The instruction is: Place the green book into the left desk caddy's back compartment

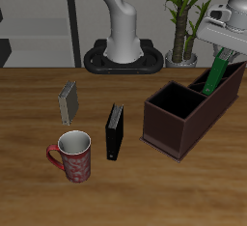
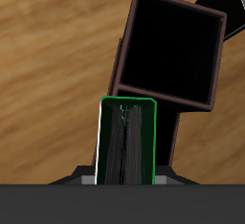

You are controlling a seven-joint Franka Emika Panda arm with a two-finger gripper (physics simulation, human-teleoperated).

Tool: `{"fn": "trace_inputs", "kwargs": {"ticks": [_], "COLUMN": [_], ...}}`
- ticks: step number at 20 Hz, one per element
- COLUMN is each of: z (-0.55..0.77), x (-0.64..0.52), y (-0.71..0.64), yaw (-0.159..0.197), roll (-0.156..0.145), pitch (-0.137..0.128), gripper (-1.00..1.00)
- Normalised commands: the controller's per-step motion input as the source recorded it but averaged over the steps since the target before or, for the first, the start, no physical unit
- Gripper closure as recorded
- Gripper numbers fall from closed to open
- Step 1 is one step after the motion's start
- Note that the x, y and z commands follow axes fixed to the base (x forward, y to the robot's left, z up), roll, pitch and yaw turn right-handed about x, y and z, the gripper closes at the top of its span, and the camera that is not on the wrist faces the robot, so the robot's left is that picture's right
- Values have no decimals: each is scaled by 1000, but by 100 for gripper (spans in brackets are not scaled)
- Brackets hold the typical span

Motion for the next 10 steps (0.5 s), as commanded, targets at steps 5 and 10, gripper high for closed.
{"fn": "trace_inputs", "kwargs": {"ticks": [5, 10], "z": [-239, -193], "x": [115, 80], "y": [-28, -62], "yaw": [2, -14], "roll": [-3, -12], "pitch": [25, 35], "gripper": [100, 100]}}
